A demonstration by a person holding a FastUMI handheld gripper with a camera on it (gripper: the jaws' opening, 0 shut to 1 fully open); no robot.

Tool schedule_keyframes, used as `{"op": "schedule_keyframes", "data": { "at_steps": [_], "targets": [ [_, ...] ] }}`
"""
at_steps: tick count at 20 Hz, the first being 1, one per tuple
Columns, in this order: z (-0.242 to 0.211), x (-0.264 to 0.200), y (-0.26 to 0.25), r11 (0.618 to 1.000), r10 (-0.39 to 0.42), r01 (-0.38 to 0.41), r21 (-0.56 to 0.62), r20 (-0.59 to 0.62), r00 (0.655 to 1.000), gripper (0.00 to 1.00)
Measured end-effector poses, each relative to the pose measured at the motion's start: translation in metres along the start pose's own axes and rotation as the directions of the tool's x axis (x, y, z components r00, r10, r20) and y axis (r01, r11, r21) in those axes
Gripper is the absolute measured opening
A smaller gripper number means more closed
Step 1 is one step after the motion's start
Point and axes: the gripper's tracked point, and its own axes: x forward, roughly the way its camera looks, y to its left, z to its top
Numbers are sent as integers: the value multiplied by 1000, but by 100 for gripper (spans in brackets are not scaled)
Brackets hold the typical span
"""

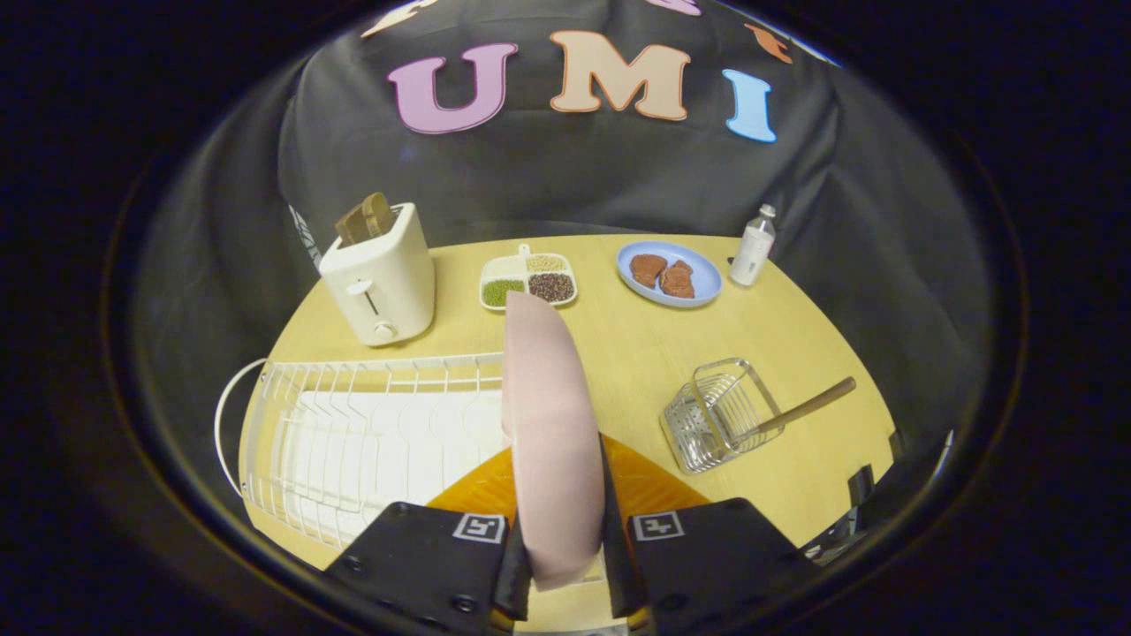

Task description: Take the plate from the dish rack, then take the spoon from the basket and place it into the plate.

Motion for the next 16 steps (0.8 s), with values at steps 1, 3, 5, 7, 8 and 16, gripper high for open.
{"op": "schedule_keyframes", "data": {
  "at_steps": [1,3,5,7,8,16],
  "targets": [
    [-2,2,0,1000,-10,10,-13,-3,1000,36],
    [-3,0,2,999,-26,26,-24,0,1000,35],
    [-1,-3,0,999,-34,35,-32,11,999,35],
    [3,-11,-4,997,-56,57,-51,25,998,34],
    [4,-11,-4,997,-50,51,-59,32,998,33],
    [21,-17,-16,994,-86,92,-60,97,992,31]
  ]
}}
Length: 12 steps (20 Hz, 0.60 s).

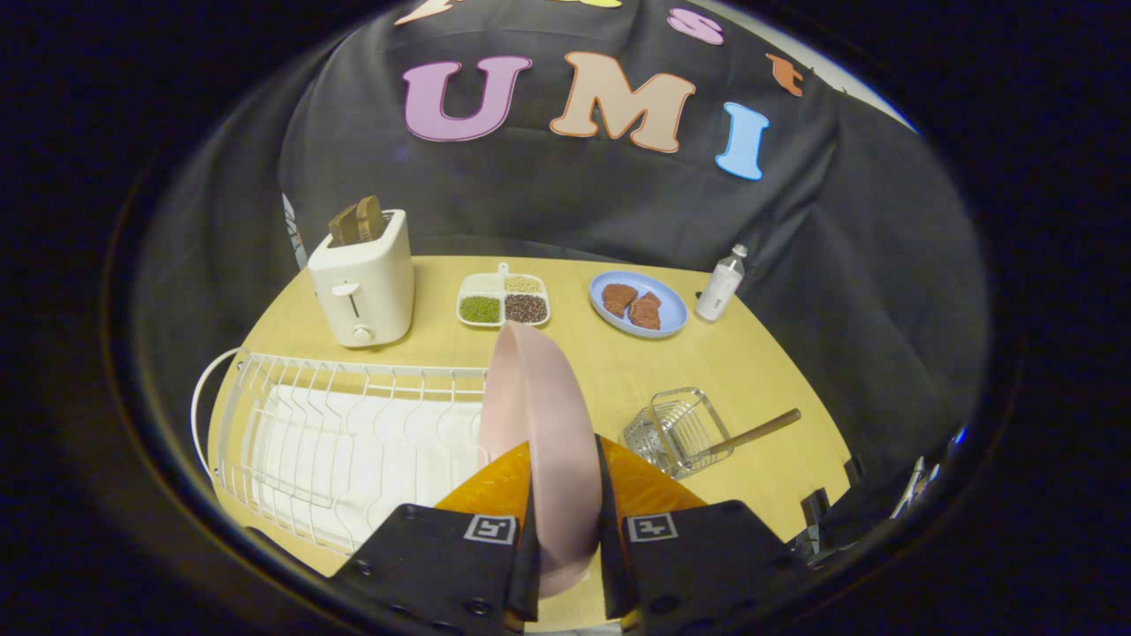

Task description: Take the plate from the dish rack, then take the spoon from the basket and place it into the plate.

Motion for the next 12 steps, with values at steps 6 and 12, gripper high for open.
{"op": "schedule_keyframes", "data": {
  "at_steps": [6,12],
  "targets": [
    [14,5,-8,998,-46,46,-39,15,999,29],
    [22,5,-10,998,-42,43,-37,24,999,27]
  ]
}}
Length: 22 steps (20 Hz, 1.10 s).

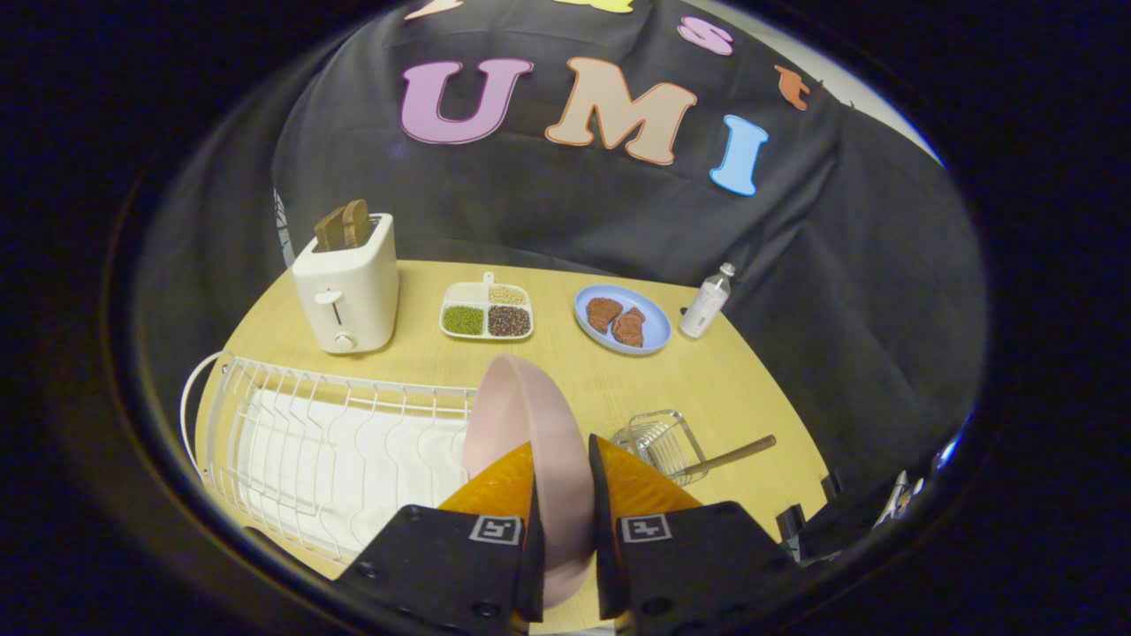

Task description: Take the plate from the dish rack, then take the spoon from the basket and place it into the plate.

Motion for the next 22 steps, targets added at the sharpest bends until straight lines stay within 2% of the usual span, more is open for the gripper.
{"op": "schedule_keyframes", "data": {
  "at_steps": [7,10,14,18,22],
  "targets": [
    [18,3,2,998,-12,12,-56,3,1000,26],
    [31,-5,-3,998,-41,41,-56,14,999,27],
    [46,-32,-19,999,-10,7,44,61,998,26],
    [40,-69,-75,986,-71,52,160,116,991,26],
    [18,-98,-138,951,-156,107,290,151,976,26]
  ]
}}
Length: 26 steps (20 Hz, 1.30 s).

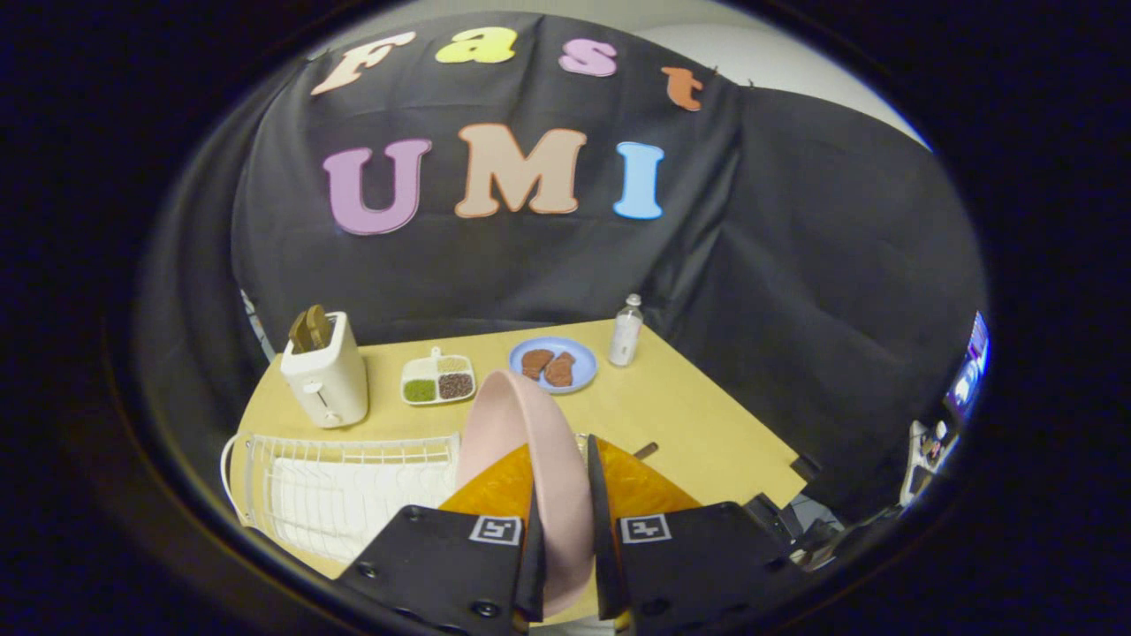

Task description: Take the plate from the dish rack, then take the spoon from the basket and place it into the plate.

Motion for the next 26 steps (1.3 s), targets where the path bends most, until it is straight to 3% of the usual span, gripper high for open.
{"op": "schedule_keyframes", "data": {
  "at_steps": [6,13,19,26],
  "targets": [
    [-62,4,-66,988,-111,117,102,-60,992,26],
    [-151,24,-95,960,-138,183,213,-210,968,26],
    [-205,44,-107,922,-70,174,345,-294,953,26],
    [-241,71,-102,837,40,133,531,-302,953,27]
  ]
}}
